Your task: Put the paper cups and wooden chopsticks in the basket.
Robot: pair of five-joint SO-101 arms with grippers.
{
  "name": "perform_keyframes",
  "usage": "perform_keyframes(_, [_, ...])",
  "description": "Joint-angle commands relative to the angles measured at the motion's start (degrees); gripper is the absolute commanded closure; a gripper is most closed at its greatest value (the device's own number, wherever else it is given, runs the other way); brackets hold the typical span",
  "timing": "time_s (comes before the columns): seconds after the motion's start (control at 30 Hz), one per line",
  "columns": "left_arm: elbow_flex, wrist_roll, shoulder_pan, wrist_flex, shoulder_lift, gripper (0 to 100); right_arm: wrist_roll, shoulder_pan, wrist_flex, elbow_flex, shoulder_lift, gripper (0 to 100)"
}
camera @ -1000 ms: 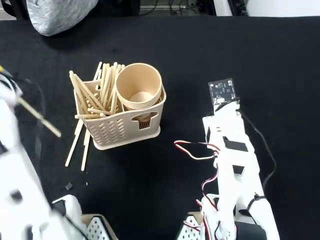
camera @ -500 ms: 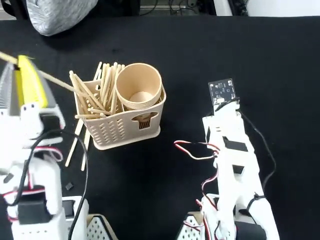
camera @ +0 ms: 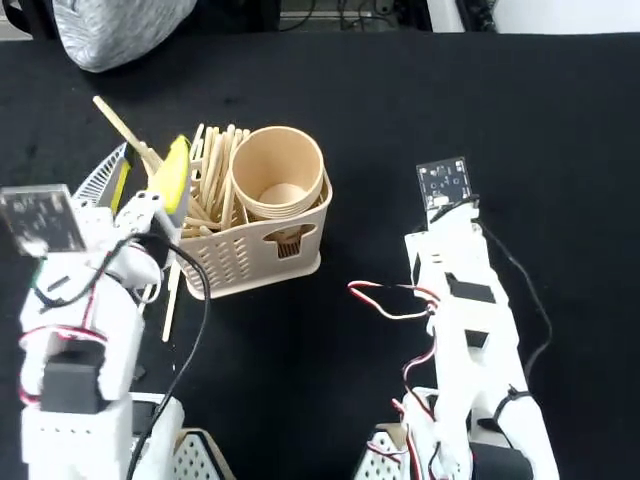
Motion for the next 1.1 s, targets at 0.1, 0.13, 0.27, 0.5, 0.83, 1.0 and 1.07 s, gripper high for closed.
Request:
perform_keyframes(0.1, [-36.35, -0.09, -8.31, 34.29, 22.33, 76, 0.44, -0.79, -0.97, -0.13, -0.04, 98.4])
perform_keyframes(0.13, [-39.96, -0.18, -10.15, 37.27, 26.02, 76, 0.44, -0.79, -0.97, -0.13, -0.04, 98.4])
perform_keyframes(0.27, [-51.12, -0.09, -18.07, 45.27, 39.65, 76, 0.44, -0.79, -0.97, -0.13, -0.04, 98.4])
perform_keyframes(0.5, [-56.75, -0.18, -26.68, 46.86, 59.25, 76, 0.44, -0.79, -0.97, -0.13, -0.13, 98.4])
perform_keyframes(0.83, [-59.74, -2.55, -22.2, 46.24, 65.49, 76, 0.44, -0.79, -0.97, -0.13, -0.13, 98.4])
perform_keyframes(1.0, [-64.22, 0.7, -15.25, 47.91, 57.49, 76, 0.44, -0.79, -0.97, -0.13, -0.04, 98.4])
perform_keyframes(1.07, [-65.71, 2.46, -12.97, 47.74, 53.36, 76, 0.44, -0.79, -0.97, -0.13, -0.04, 98.4])
